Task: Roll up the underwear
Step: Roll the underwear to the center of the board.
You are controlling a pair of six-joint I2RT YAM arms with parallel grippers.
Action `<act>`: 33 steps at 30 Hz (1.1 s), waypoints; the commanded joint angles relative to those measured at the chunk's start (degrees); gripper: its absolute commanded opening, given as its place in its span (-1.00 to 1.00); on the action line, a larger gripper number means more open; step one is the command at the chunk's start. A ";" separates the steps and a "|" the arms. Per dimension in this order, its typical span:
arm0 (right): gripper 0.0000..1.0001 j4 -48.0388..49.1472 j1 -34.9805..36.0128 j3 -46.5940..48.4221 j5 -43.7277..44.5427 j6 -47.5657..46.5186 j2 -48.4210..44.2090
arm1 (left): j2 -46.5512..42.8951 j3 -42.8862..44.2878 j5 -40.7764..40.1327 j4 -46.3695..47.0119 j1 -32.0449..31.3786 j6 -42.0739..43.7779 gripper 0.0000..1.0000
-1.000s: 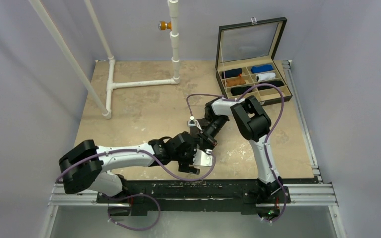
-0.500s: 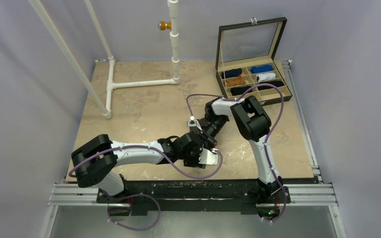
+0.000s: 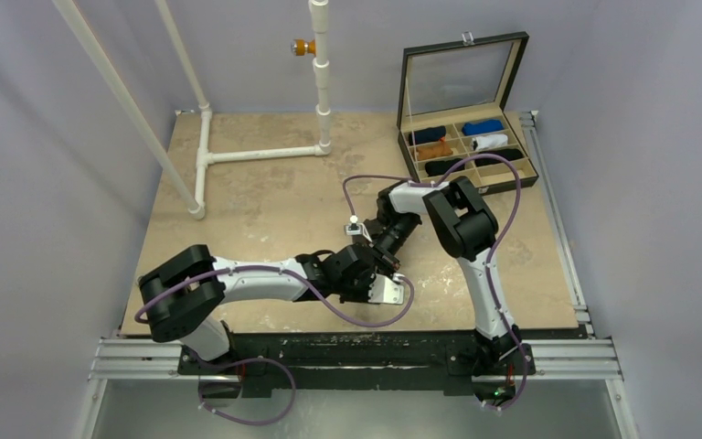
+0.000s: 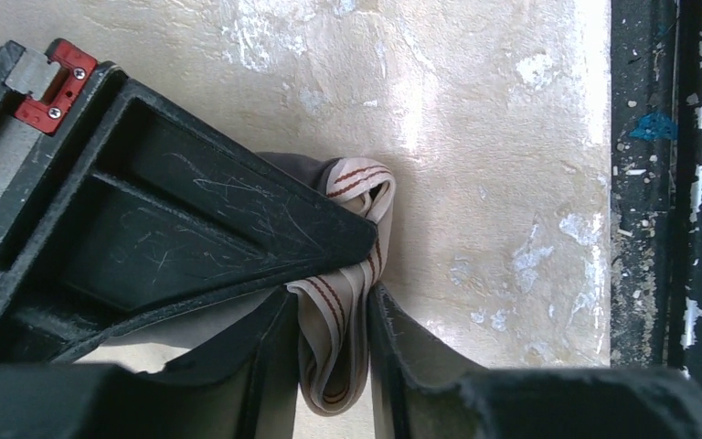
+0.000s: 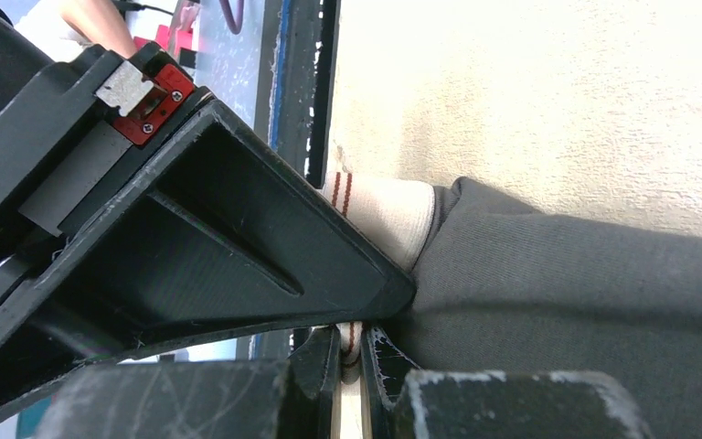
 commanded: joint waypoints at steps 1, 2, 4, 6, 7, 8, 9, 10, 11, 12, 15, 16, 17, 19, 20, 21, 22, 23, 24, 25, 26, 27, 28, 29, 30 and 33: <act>-1.00 -0.09 -0.35 1.47 -0.54 -0.36 -0.08 | 1.17 1.56 2.48 -1.97 -0.31 -1.36 -0.52; -1.00 -0.04 -0.35 1.49 -0.54 -0.36 -0.08 | 1.21 1.66 2.60 -2.21 -0.32 -1.34 -0.58; -1.00 -0.09 -0.48 1.56 -0.54 -0.28 -0.10 | 1.37 1.84 2.94 -2.93 -0.32 -1.36 -0.69; -1.00 -0.09 -0.53 1.61 -0.54 -0.28 -0.23 | 1.42 2.03 3.37 -3.75 -0.32 -1.48 -0.80; -1.00 -0.08 -0.61 1.71 -0.54 -0.15 -0.30 | 1.43 2.22 3.63 -4.16 -0.32 -1.53 -0.85; -1.00 -0.07 -0.68 1.80 -0.54 -0.04 -0.46 | 1.53 2.35 3.96 -4.86 -0.32 -1.52 -0.94; -1.00 -0.07 -0.76 1.73 -0.56 0.07 -0.70 | 1.61 2.48 4.54 -5.27 -0.31 -1.55 -0.98; -1.00 -0.01 -0.91 1.66 -0.57 0.20 -0.96 | 1.63 2.68 5.28 -5.95 -0.24 -1.51 -1.00; -0.92 -0.01 -1.08 1.64 -0.54 0.30 -1.28 | 1.80 2.92 5.94 -7.07 -0.24 -1.53 -1.00; -0.75 0.03 -1.34 1.51 -0.54 0.42 -1.66 | 1.97 3.14 6.69 -7.96 -0.19 -1.53 -1.00; -0.38 -0.07 -1.94 0.94 -0.29 0.60 -3.55 | 2.50 4.37 9.73 -10.63 0.45 -1.60 -1.00; -0.25 -0.07 -2.06 0.70 -0.23 0.75 -4.44 | 2.75 4.92 10.84 -11.66 0.94 -1.64 -1.00; -0.15 -0.08 -2.15 0.41 -0.19 0.86 -5.24 | 3.04 5.56 11.96 -12.65 1.52 -1.77 -1.00; -0.04 0.09 -2.42 -0.20 0.05 1.15 -7.50 | 3.28 6.44 14.12 -13.93 2.82 -2.17 -1.00; -0.01 0.10 -2.57 -0.38 0.15 1.32 -8.38 | 3.32 6.69 14.99 -14.38 3.58 -2.29 -1.00; 0.00 0.27 -2.78 -0.58 0.27 1.62 -9.23 | 3.47 6.99 15.57 -14.75 3.96 -2.36 -1.00; 0.00 0.51 -3.03 -0.73 0.47 2.06 -10.01 | 3.57 7.28 16.04 -15.13 4.29 -2.36 -1.00; 0.00 0.73 -3.32 -0.91 0.92 2.41 -10.69 | 3.75 7.57 16.54 -15.46 4.60 -2.44 -1.00; 0.00 0.96 -3.68 -1.13 1.14 2.73 -11.44 | 3.79 7.75 16.89 -15.77 4.85 -2.56 -1.00; 0.00 1.11 -4.25 -1.36 1.32 2.97 -12.11 | 3.92 7.90 17.10 -15.97 5.08 -2.65 -1.00; -0.01 1.03 -4.86 -1.54 1.43 3.01 -12.85 | 4.16 8.06 17.31 -16.07 5.38 -2.72 -1.00; -0.01 0.78 -5.44 -1.66 1.54 2.94 -13.52 | 4.49 8.21 17.78 -16.39 5.77 -2.78 -1.00; -0.02 0.56 -6.14 -1.80 1.75 2.90 -14.24 | 4.91 8.67 18.49 -16.91 6.27 -3.01 -1.00; -0.03 0.47 -6.91 -1.98 2.01 2.88 -15.05 | 5.55 9.32 19.43 -17.71 6.85 -3.22 -1.00; -0.04 0.50 -7.78 -2.26 2.21 3.07 -15.79 | 6.13 10.06 20.51 -18.47 7.53 -3.47 -1.00; -0.09 1.91 -11.25 -3.71 2.88 4.48 -18.84 | 7.52 12.02 23.95 -20.36 9.79 -4.26 -1.00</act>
